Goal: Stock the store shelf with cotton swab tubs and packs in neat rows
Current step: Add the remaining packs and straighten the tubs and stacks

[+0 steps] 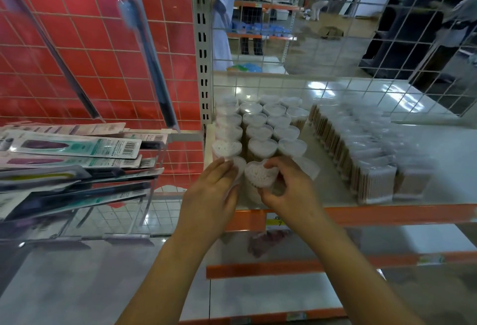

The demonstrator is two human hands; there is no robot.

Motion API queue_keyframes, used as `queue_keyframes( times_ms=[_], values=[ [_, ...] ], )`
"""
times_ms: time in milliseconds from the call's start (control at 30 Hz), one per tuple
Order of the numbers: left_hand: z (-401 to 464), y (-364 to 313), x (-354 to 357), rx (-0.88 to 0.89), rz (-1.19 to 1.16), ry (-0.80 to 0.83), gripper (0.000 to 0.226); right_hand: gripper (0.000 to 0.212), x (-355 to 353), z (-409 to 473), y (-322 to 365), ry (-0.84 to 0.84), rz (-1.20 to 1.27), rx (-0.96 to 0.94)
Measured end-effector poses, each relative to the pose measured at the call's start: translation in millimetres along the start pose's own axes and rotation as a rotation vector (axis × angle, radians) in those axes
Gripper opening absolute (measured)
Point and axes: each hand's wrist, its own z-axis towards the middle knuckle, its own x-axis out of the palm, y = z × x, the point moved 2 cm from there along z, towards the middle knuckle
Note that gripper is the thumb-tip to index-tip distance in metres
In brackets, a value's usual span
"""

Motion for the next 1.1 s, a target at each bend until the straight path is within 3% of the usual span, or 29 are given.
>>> queue_keyframes(
  times_ms=[267, 633, 1100],
  values=[
    [1, 1, -1, 0.006, -0.003, -0.003, 0.038, 0.038, 7, 2, -9, 0.013, -0.1, 0.002],
    [6, 0, -2, 0.003, -0.037, -0.018, 0.033, 0.035, 3, 7, -5, -0.02, -0.419, -0.226],
    [5, 3, -4, 0.082, -0.007, 0.033, 0.037, 0.025, 9, -3, -5, -0.2, -0.309, -0.266]
  ],
)
